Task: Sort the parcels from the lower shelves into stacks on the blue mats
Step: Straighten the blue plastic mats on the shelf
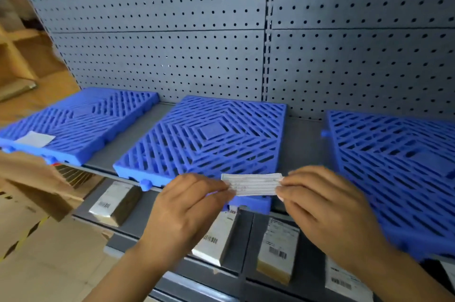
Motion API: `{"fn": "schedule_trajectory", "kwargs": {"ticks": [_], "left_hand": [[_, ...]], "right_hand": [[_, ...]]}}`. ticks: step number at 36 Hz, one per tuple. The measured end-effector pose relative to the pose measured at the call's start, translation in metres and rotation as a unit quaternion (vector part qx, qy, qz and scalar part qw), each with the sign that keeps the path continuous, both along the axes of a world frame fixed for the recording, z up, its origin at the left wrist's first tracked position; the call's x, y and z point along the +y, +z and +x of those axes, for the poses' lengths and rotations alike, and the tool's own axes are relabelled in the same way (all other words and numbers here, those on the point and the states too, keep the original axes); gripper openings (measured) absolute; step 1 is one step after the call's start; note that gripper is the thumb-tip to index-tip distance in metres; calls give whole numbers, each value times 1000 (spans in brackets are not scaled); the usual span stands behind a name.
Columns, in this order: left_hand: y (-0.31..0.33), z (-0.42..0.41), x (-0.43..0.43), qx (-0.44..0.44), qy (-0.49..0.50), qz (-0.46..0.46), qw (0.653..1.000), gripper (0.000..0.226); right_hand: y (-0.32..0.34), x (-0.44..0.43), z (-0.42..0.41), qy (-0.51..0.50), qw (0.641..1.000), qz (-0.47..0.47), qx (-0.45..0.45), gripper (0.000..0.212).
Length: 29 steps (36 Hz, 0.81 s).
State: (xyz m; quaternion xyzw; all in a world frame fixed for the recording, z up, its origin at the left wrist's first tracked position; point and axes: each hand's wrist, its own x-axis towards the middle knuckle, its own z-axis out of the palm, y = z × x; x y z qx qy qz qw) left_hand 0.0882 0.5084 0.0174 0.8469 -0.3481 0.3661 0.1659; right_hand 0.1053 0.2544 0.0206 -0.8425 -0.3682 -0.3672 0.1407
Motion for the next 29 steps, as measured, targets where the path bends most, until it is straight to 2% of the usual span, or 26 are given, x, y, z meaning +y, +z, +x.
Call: {"fn": "schedule_trajectory", "kwargs": {"ticks": [3, 11, 15, 18, 24, 29], "left_hand": [[2, 13, 28, 3, -16, 3, 1000, 25], [-3, 44, 93, 3, -61, 34, 998, 17], [-7, 55, 109, 8, -100, 6, 995, 26], [-8, 59, 115, 15, -111, -5, 994, 16], [-11, 67, 120, 87, -143, -81, 983, 11], [-15, 74, 125, 67, -154, -74, 983, 10]], "right_hand": [[-4, 29, 5, -10, 1000, 13, 5, 20], [-9, 93, 7, -55, 997, 31, 45, 24], [-10, 112, 4, -72, 992, 52, 93, 21], [-12, 121, 3, -87, 989, 51, 108, 22], [-11, 129, 6, -111, 990, 26, 83, 23], [-11, 134, 7, -120, 987, 47, 97, 24]]}}
